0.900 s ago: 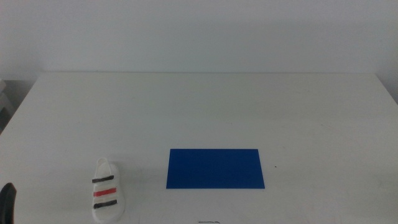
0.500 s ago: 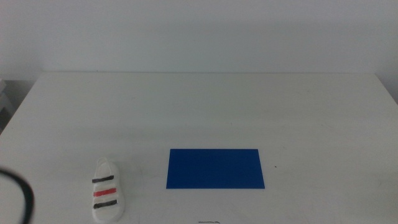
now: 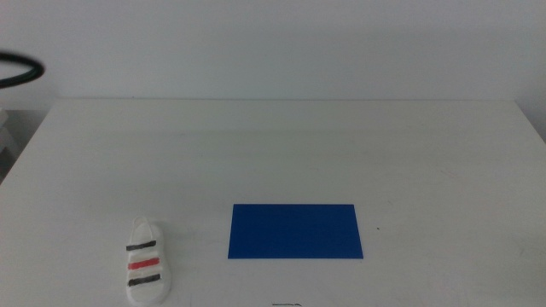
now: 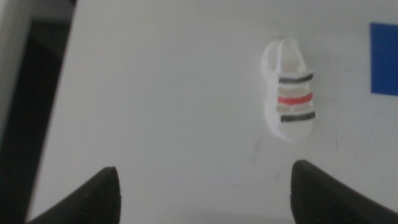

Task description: Use one arm to grab the shoe from the table and place it on the mat.

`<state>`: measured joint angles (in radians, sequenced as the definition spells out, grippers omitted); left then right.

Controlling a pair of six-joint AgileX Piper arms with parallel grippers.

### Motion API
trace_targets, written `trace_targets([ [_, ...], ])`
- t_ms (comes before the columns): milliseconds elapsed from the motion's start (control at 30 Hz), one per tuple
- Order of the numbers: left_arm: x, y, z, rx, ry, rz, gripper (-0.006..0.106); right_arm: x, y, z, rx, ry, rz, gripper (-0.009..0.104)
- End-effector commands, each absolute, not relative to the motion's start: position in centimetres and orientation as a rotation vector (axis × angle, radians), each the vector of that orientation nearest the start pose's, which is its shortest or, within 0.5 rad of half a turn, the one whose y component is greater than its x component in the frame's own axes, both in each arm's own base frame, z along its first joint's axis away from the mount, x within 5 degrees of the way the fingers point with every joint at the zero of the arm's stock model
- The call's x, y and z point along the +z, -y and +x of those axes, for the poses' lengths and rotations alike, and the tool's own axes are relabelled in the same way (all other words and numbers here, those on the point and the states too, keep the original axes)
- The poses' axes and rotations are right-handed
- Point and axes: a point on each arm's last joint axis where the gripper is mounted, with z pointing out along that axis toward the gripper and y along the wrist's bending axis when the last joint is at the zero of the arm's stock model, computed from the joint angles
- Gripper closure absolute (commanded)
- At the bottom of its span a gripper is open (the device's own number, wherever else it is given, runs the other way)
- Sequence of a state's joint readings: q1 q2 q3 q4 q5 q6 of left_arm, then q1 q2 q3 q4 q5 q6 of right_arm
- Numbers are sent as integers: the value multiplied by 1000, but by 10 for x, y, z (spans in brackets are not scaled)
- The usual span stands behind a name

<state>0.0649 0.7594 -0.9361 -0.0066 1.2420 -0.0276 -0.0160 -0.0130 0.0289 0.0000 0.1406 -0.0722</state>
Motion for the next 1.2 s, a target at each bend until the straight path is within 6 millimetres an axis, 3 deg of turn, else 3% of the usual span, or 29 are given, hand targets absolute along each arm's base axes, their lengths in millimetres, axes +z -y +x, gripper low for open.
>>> trace_targets([
  [0, 358, -5, 125, -58, -2568, -214, 7, 206, 1, 54, -80, -1526, -54, 1],
  [400, 324, 9, 179, -284, -2772, -317, 7, 206, 1, 54, -80, -1526, -54, 1],
  [833, 275, 74, 242, -203, -2864, -226, 7, 206, 1, 54, -80, -1526, -54, 1],
  [1167, 239, 87, 275, -140, -2960, -200, 7, 206, 1, 54, -80, -1526, -54, 1],
])
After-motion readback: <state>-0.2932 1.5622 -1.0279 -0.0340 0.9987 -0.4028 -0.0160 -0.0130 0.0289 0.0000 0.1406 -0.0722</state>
